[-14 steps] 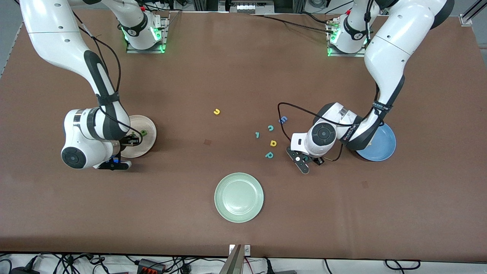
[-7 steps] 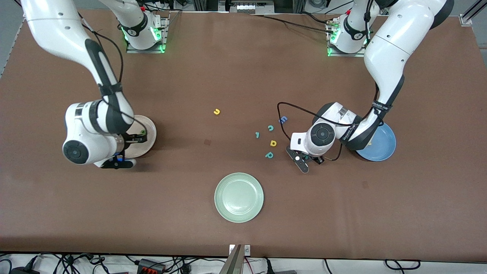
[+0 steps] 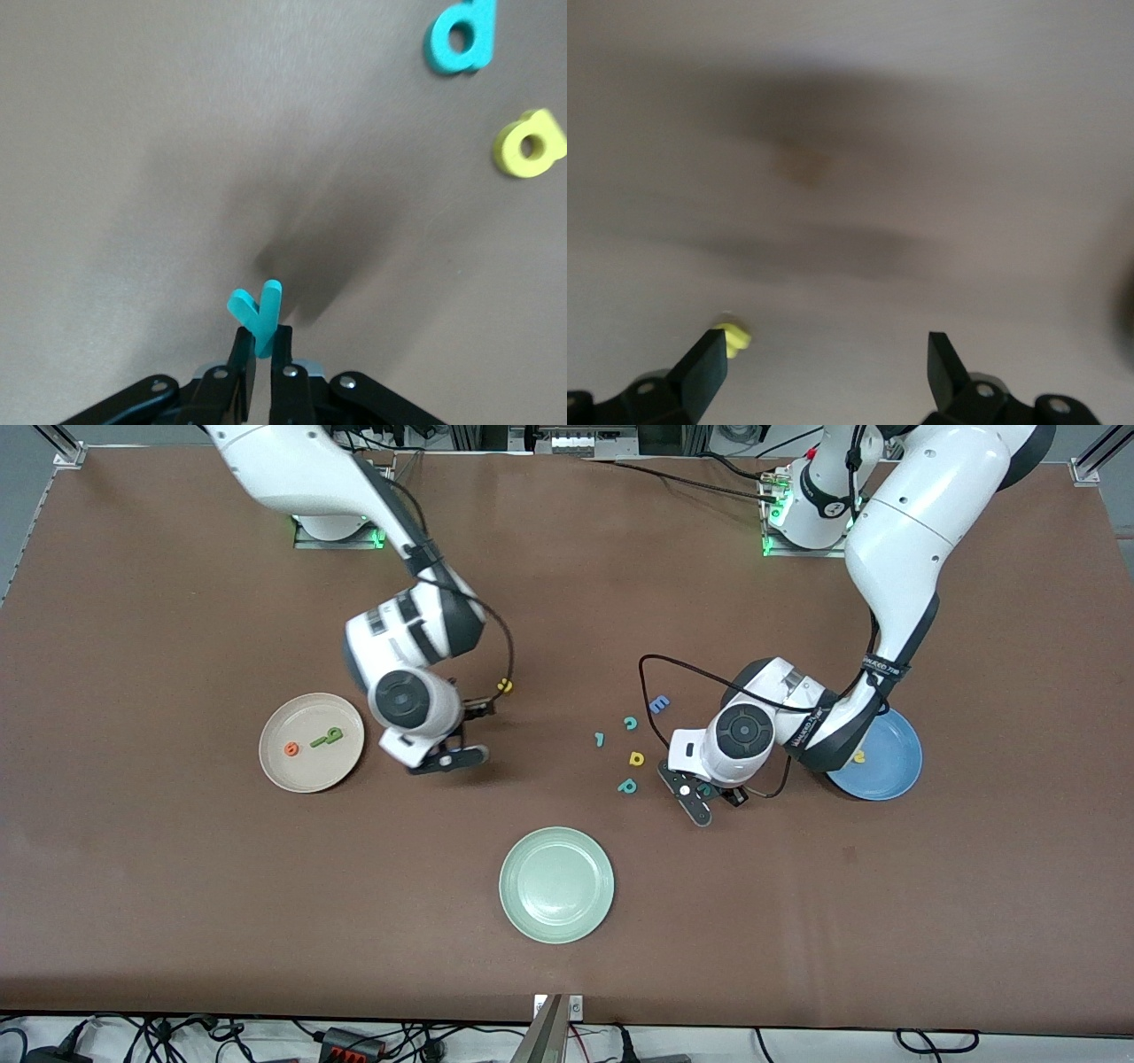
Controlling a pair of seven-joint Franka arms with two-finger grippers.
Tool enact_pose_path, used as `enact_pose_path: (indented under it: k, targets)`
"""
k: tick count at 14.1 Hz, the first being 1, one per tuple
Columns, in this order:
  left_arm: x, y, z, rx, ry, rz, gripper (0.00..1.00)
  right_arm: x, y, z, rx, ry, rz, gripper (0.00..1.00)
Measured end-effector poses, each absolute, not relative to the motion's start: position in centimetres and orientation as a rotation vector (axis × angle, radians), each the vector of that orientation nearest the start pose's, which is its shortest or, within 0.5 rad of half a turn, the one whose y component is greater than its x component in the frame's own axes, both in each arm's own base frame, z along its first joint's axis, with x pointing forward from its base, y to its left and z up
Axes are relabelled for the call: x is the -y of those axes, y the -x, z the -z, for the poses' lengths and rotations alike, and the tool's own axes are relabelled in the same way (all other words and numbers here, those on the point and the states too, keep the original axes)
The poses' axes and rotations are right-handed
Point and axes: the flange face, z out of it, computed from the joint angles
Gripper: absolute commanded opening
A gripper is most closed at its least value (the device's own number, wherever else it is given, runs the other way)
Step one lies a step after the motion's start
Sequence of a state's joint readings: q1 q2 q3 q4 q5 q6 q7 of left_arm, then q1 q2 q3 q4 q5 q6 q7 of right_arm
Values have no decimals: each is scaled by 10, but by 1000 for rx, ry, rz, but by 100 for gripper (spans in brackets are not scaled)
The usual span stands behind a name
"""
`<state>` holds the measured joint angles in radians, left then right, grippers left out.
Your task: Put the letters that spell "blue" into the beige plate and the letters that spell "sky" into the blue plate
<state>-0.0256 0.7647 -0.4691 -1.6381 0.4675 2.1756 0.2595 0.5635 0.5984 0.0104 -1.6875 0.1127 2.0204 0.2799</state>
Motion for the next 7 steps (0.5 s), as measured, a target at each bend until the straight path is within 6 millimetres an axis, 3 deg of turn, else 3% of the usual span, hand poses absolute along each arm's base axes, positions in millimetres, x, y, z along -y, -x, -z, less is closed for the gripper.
enact_pose_path:
  k: [4,5,7]
  targets:
    - [264,-625,-229,-1460,2701,-172,1,-417,-483,-204,548,3090,-356,100]
    - [253,-626,-238,-1452,2680,-234,1,-425,-472,-198,576,3086,-344,99]
    - [222,-631,-256,-1393,2672,-309,1,-431,-462,-186,600,3085,-334,85]
